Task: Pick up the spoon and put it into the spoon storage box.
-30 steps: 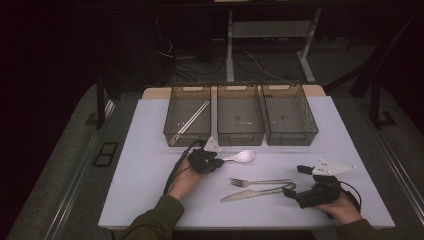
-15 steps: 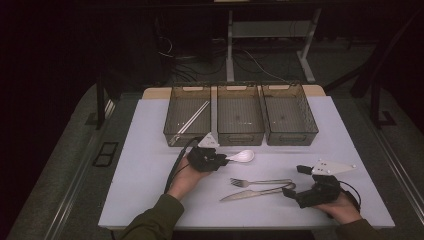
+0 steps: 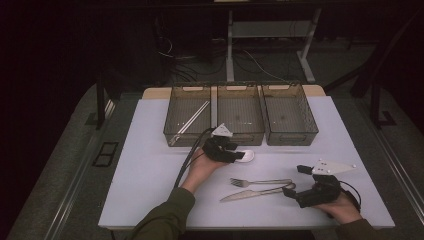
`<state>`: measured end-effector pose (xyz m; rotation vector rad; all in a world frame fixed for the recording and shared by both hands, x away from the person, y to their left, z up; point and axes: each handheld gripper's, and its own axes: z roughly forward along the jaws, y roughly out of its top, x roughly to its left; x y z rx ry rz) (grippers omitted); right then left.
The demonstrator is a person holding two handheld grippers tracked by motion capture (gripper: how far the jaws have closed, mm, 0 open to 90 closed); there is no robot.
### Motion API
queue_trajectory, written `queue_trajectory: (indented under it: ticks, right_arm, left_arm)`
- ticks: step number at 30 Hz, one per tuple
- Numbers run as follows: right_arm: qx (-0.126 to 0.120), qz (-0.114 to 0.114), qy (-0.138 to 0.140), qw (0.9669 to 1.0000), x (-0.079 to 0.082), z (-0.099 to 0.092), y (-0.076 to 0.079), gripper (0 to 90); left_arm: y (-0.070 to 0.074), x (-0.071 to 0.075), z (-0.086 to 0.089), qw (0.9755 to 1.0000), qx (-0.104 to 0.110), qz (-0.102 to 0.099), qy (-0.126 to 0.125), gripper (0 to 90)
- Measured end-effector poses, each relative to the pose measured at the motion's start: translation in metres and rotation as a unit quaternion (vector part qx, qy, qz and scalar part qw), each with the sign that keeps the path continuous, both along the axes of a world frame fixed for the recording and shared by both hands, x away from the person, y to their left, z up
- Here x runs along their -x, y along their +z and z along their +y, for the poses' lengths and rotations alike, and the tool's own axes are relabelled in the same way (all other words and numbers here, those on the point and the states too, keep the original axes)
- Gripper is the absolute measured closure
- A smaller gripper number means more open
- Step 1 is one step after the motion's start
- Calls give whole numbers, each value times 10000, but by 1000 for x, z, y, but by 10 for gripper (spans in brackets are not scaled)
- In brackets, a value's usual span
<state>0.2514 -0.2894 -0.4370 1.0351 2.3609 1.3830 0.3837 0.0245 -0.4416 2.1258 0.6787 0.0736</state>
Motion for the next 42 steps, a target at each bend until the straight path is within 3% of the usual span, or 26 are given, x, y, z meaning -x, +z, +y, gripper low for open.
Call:
queue_trajectory:
  ticks: [13, 24, 25, 29, 31, 33, 34, 42]
  right_arm:
    - [-4, -8, 7, 10000, 1, 0, 0, 8]
    - [-7, -9, 5, 10000, 1, 0, 0, 8]
    - [-8, -10, 6, 10000, 1, 0, 0, 7]
    - [-5, -5, 5, 10000, 1, 0, 0, 8]
    - [-3, -7, 8, 10000, 1, 0, 0, 8]
    - [-2, -2, 7, 10000, 1, 0, 0, 8]
    - [2, -4, 11, 10000, 1, 0, 0, 8]
    - [5, -5, 14, 10000, 1, 0, 0, 8]
  left_arm:
    - [-10, -2, -11, 9991, -413, -29, -104, 497]
    - [-9, 3, -13, 9984, -524, -43, -187, 527]
    - [-9, 2, -12, 9977, -597, -144, -293, 536]
    - [-9, 6, -15, 9979, -570, -117, -299, 562]
    - [-9, 7, -16, 9973, -574, -95, -437, 597]
    - [-8, 7, -17, 9955, -674, -212, -635, 641]
    - [-8, 10, -18, 9961, -645, -156, -576, 649]
    - [-5, 13, -18, 9937, -758, -269, -780, 743]
